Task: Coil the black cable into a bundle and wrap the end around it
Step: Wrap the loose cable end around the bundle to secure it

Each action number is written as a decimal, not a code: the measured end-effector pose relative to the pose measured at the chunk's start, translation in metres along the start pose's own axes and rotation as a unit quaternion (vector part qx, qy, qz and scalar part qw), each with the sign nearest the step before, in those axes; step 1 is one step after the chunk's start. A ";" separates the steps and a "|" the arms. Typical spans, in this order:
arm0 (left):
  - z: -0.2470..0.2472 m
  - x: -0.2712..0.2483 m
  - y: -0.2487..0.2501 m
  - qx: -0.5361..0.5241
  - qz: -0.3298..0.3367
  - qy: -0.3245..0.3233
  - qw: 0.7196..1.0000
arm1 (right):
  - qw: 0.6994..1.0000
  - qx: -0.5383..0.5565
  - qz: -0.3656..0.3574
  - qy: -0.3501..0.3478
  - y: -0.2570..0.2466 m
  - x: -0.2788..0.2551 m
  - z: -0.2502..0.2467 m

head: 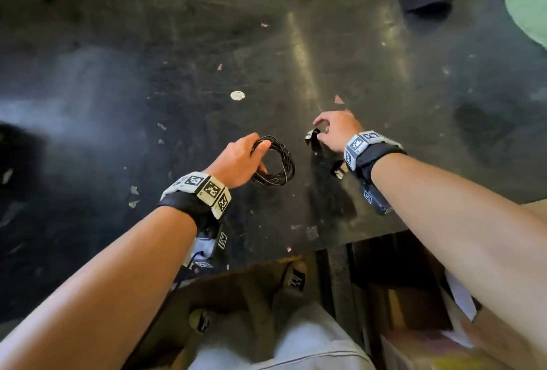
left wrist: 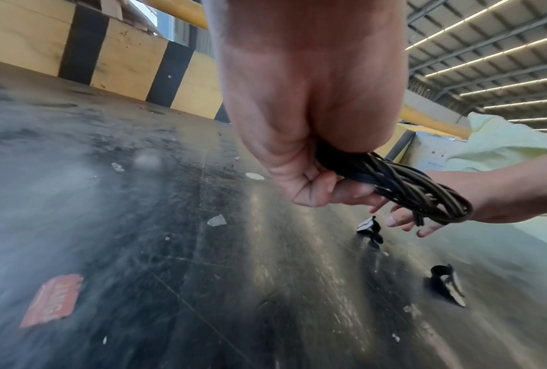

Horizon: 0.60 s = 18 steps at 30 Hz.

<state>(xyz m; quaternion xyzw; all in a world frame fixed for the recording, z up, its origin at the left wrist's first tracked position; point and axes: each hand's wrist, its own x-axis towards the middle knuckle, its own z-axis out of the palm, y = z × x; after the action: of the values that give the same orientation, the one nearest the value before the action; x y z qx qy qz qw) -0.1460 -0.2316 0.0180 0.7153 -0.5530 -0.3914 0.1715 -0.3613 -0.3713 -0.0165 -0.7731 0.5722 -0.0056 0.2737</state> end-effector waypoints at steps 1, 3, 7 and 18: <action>0.002 0.001 -0.001 0.002 -0.007 0.001 1.000 | 1.000 -0.005 -0.006 0.003 0.000 0.005 0.004; 0.006 0.004 -0.002 -0.001 -0.012 0.000 1.000 | 1.000 -0.001 -0.003 0.013 0.002 0.014 0.010; 0.013 0.008 0.000 -0.021 -0.017 -0.010 1.000 | 0.997 0.059 0.013 0.050 0.010 0.015 0.018; 0.011 0.017 0.029 -0.030 0.007 -0.024 0.999 | 0.897 0.438 0.047 0.038 0.002 -0.032 0.001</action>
<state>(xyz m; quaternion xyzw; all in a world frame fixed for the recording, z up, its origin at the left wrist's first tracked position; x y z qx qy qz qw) -0.1724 -0.2547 0.0243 0.6962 -0.5502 -0.4235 0.1822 -0.3738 -0.3430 -0.0081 -0.5460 0.5574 -0.2724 0.5630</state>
